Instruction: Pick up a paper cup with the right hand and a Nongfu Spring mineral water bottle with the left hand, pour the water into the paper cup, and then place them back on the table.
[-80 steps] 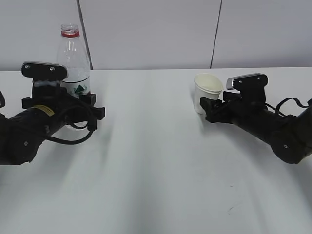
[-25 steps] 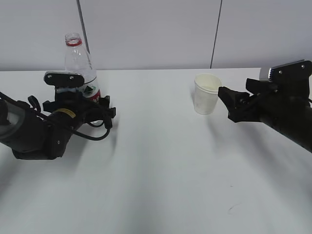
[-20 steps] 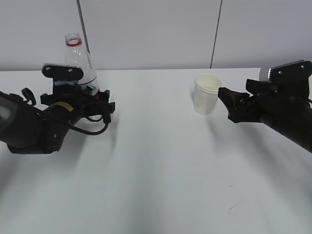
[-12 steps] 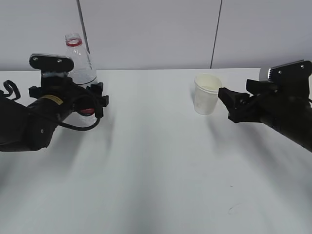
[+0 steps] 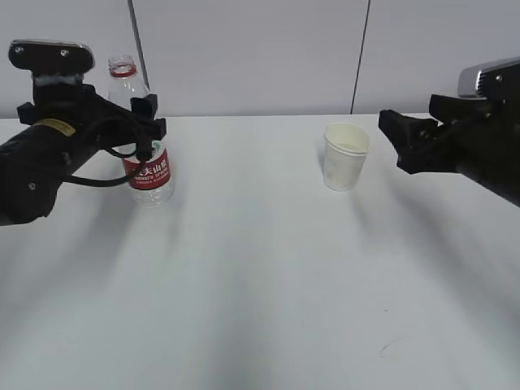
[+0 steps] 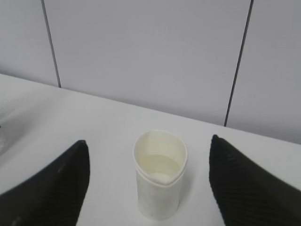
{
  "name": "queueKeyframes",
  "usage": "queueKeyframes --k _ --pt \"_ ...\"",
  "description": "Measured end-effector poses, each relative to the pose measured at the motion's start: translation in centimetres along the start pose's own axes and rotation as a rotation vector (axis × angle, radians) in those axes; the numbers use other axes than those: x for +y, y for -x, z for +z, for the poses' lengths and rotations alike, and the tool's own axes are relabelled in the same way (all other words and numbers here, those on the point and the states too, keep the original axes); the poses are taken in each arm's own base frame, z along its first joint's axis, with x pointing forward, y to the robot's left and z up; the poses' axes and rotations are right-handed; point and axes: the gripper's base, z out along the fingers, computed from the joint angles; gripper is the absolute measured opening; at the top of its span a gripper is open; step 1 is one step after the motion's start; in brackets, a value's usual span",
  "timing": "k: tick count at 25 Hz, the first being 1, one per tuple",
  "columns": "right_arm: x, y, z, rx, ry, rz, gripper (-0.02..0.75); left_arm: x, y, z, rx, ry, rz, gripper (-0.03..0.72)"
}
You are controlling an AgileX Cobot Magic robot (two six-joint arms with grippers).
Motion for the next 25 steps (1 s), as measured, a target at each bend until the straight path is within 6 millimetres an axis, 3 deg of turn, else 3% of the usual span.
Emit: queueKeyframes --k 4,13,20,25 --pt "-0.1 2.1 0.0 -0.053 0.008 -0.018 0.590 0.4 2.1 -1.0 -0.022 0.018 0.008 0.573" --pt "-0.6 7.1 2.7 -0.015 0.051 0.041 0.590 0.9 6.4 -2.6 -0.008 0.029 0.028 0.547" --pt "-1.3 11.4 4.2 0.046 0.047 0.046 0.589 0.8 10.9 -2.9 0.097 -0.061 -0.010 0.544" --pt "-1.5 13.0 4.5 0.096 0.049 0.048 0.589 2.5 13.2 -3.8 0.221 -0.147 -0.036 0.544"
